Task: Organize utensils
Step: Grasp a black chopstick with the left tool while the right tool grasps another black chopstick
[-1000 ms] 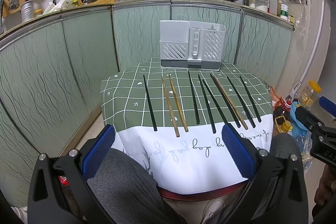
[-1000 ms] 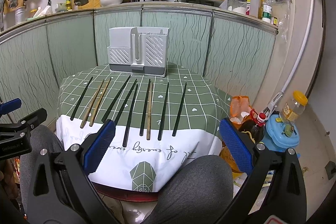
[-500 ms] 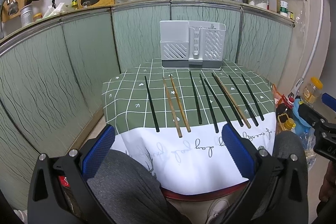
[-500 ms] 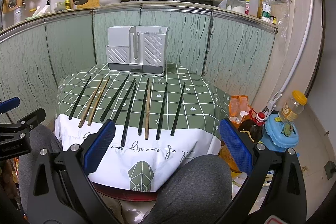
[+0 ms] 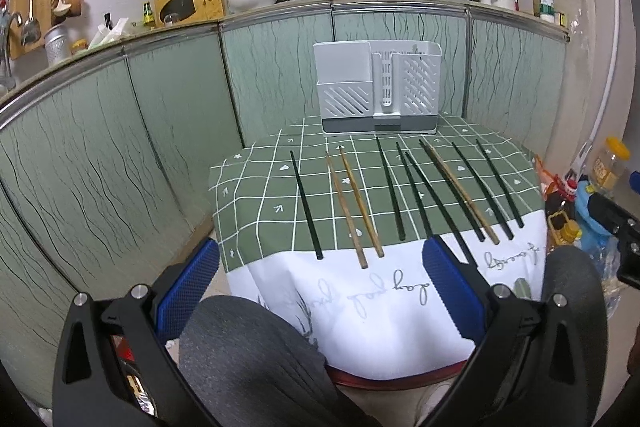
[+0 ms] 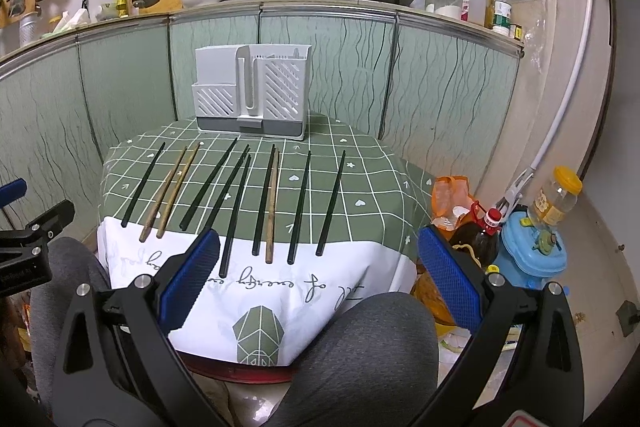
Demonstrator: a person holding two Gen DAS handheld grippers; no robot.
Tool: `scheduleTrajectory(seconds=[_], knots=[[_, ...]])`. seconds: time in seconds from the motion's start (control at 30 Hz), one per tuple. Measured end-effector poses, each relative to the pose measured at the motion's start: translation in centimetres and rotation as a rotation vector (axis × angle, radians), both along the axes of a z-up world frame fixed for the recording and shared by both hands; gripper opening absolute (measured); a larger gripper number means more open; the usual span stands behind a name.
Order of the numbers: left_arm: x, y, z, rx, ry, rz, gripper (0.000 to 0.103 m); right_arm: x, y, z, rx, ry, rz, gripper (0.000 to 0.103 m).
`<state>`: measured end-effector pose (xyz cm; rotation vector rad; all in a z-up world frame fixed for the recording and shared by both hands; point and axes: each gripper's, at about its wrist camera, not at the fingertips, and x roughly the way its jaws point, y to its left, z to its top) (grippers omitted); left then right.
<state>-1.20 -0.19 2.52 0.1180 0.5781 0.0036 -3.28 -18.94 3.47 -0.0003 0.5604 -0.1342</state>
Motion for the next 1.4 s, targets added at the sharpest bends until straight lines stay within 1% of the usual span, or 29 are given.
scheduleTrajectory(seconds=[0.23,0.33,0.47,0.5,0.63,0.73,0.8,0.87,0.93,0.97,1.07,1.1,1.13,1.17,1.2,1.27,1.33,1.37,1.4], knots=[[1.5,1.0,-1.4,0.002,0.006,0.053,0.099,1.3,-0.8,-1.4,-0.013,0.016,-0.02,0.095],[2.7,2.1,-2.4,-0.023,0.02,0.072,0.099,2.2,-1.2,-2.3,-0.021,0.021,-0.026,0.095],[4.0,3.3,-3.3,-0.022,0.011,0.135,0.099,3.7,-2.0,-3.4,-0.029,0.031,-0.029,0.095],[4.5,3.7,-3.6,-0.02,0.016,0.155,0.099,4.1,-2.2,-3.7,-0.031,0.036,-0.026,0.095],[7.2,4.1,-4.9,-0.002,0.081,0.173,0.099,6.4,-3.0,-5.1,-0.024,0.086,-0.011,0.095],[9.3,3.8,-6.0,-0.003,0.116,0.158,0.099,7.9,-3.7,-5.9,-0.006,0.109,-0.02,0.095],[10.5,3.7,-6.8,-0.021,0.143,0.141,0.09,8.9,-4.1,-6.3,0.001,0.12,-0.03,0.095],[11.4,3.5,-7.7,-0.019,0.165,0.132,0.08,9.8,-4.5,-6.7,-0.004,0.125,-0.044,0.095],[12.2,3.2,-8.6,-0.026,0.183,0.122,0.076,10.7,-4.8,-7.2,-0.005,0.14,-0.059,0.095],[12.5,3.0,-8.9,-0.029,0.19,0.114,0.071,11.1,-5.0,-7.5,0.002,0.147,-0.06,0.095],[13.0,2.4,-9.7,-0.033,0.203,0.097,0.062,11.9,-5.4,-8.3,0.029,0.162,-0.057,0.095],[13.0,2.2,-9.8,-0.032,0.202,0.094,0.06,12.2,-5.5,-8.5,0.033,0.167,-0.056,0.093],[13.0,2.0,-9.9,-0.029,0.199,0.092,0.057,12.5,-5.5,-8.9,0.033,0.175,-0.054,0.087],[12.9,1.8,-9.9,-0.019,0.19,0.094,0.048,12.8,-5.4,-9.2,0.033,0.186,-0.051,0.084],[12.7,1.7,-10.0,-0.013,0.185,0.094,0.044,13.1,-5.3,-9.6,0.035,0.196,-0.046,0.079],[12.6,1.4,-10.2,-0.004,0.173,0.093,0.039,13.5,-5.0,-10.2,0.039,0.216,-0.033,0.072],[12.4,1.1,-10.3,0.012,0.163,0.092,0.036,13.8,-4.7,-10.7,0.039,0.229,-0.023,0.055],[12.4,0.9,-10.4,0.025,0.156,0.094,0.034,13.9,-4.4,-11.0,0.034,0.234,-0.022,0.051],[12.2,0.7,-10.4,0.033,0.151,0.093,0.032,13.9,-4.2,-11.3,0.033,0.236,-0.019,0.043]])
